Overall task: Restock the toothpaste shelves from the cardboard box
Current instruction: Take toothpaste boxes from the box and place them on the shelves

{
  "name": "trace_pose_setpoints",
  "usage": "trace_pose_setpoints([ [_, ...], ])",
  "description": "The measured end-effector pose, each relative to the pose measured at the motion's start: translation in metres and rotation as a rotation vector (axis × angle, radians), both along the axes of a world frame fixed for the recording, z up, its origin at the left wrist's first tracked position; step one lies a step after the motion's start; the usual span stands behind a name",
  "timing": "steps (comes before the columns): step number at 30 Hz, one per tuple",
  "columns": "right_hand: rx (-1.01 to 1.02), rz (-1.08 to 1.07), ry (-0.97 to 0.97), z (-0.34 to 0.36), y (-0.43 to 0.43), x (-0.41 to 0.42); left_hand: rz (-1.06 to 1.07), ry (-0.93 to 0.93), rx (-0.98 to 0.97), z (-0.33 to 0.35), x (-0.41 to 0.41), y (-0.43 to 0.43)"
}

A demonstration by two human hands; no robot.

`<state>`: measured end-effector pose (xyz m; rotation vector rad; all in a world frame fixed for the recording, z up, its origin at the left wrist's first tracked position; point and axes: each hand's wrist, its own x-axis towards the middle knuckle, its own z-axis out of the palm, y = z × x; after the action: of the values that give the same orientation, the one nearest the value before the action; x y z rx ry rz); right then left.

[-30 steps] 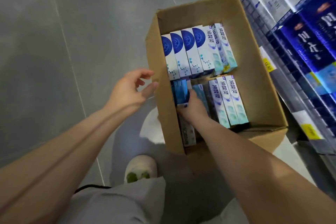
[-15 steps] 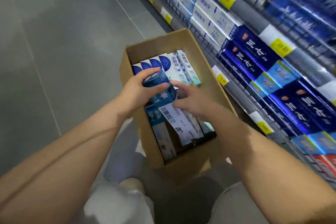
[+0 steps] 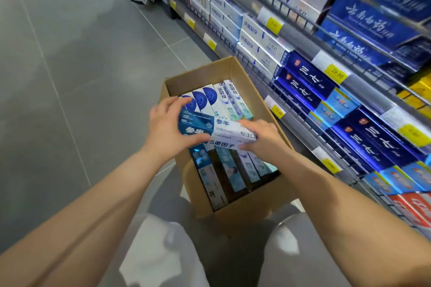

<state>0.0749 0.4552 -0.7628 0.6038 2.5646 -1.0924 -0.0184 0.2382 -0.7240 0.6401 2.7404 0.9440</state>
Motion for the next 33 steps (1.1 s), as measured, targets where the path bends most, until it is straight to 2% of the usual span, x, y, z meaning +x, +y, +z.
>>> trace_pose_setpoints([
  [2,0.069,0.078,0.010,0.007,-0.007,-0.010,-0.197,0.250,-0.267,0.002,0.000,-0.002],
  [3,0.087,0.131,0.024,0.011,-0.012,-0.014,-0.285,0.299,-0.380,0.001,0.002,-0.001],
  [4,0.096,0.179,0.040,0.013,-0.017,-0.019,-0.340,0.303,-0.477,-0.001,0.003,0.002],
  [6,0.103,0.238,0.088,0.015,-0.027,-0.025,-0.321,0.193,-0.557,-0.009,0.002,0.000],
  [10,0.067,0.072,0.250,-0.008,-0.043,-0.028,-0.160,0.039,-0.485,-0.026,-0.002,-0.024],
  [12,0.031,-0.047,0.243,-0.034,-0.049,-0.029,-0.073,0.016,-0.477,-0.036,-0.003,-0.040],
  [14,-0.048,-0.061,0.131,-0.064,-0.058,-0.029,0.039,-0.031,-0.447,-0.045,-0.004,-0.057],
  [18,-0.206,0.053,-0.166,-0.124,-0.078,-0.029,0.274,-0.168,-0.263,-0.072,-0.007,-0.094],
  [23,-0.154,0.068,-0.354,-0.176,-0.096,-0.039,0.512,-0.277,-0.014,-0.098,0.000,-0.119],
  [27,-0.133,0.051,-0.374,-0.205,-0.101,-0.041,0.563,-0.314,0.059,-0.115,0.004,-0.122],
  [33,-0.229,-0.013,-0.244,-0.215,-0.090,-0.038,0.557,-0.338,0.068,-0.116,0.000,-0.120],
])
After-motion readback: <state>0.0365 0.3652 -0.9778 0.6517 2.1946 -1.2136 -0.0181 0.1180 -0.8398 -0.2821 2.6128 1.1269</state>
